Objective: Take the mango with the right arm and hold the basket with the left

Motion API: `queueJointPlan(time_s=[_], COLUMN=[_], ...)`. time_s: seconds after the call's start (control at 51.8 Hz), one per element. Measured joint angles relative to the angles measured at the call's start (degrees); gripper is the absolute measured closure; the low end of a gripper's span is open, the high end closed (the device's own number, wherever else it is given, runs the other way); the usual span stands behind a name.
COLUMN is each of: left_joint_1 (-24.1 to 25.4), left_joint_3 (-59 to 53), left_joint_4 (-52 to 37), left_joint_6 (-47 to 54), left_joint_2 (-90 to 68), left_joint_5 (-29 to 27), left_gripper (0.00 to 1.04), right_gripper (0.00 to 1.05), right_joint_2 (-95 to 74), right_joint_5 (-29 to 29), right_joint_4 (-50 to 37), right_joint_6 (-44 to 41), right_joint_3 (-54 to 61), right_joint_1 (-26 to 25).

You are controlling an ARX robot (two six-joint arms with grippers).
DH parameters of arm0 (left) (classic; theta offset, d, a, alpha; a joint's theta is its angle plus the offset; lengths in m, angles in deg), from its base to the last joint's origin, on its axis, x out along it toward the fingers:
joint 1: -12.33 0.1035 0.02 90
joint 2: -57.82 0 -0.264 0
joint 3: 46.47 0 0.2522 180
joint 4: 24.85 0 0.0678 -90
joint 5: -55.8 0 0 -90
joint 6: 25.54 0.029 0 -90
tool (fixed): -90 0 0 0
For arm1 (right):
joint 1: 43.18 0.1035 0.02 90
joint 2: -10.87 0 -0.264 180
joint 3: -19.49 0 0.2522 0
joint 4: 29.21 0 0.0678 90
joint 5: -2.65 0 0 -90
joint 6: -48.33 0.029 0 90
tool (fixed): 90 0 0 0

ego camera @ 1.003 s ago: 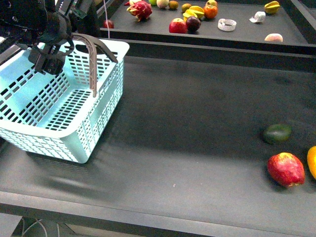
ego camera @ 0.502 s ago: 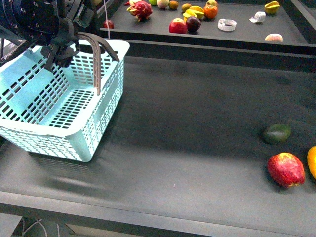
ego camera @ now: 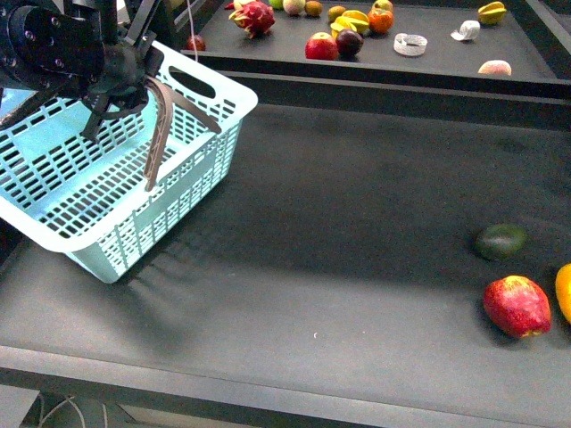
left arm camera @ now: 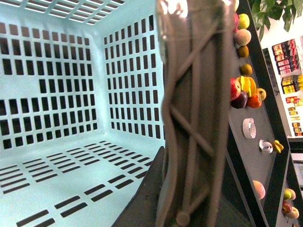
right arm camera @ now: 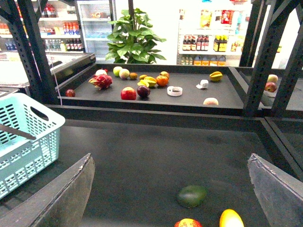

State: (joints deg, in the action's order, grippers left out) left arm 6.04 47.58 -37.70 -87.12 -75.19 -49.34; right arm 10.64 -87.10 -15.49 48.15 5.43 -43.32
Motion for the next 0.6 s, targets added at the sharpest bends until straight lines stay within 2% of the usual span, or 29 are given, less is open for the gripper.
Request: queueJointPlan(time_s=[0.27, 0.386, 0.598], left_joint_1=[-1.8, -2.7, -7.1], left_joint_3=[-10.6, -15.7, -26.3], left_joint_4=[-5.0, -9.4, -15.6], left_joint_6=[4.3, 8.8, 17.9], left_joint_2=[8.8, 13.6, 22.7], left_joint_5=[0.7, 2.8, 5.4], left_gripper=[0.99, 0.99, 0.99], right_gripper=[0.08, 0.08, 0.08], right_joint_2=[0.0, 0.0, 0.0], right_joint_5=[0.0, 0.0, 0.0], right_joint_4=[0.0, 0.0, 0.0], right_joint_6=[0.0, 0.0, 0.0], right_joint_3=[0.0, 0.0, 0.0], right_joint_1=[0.0, 0.0, 0.0])
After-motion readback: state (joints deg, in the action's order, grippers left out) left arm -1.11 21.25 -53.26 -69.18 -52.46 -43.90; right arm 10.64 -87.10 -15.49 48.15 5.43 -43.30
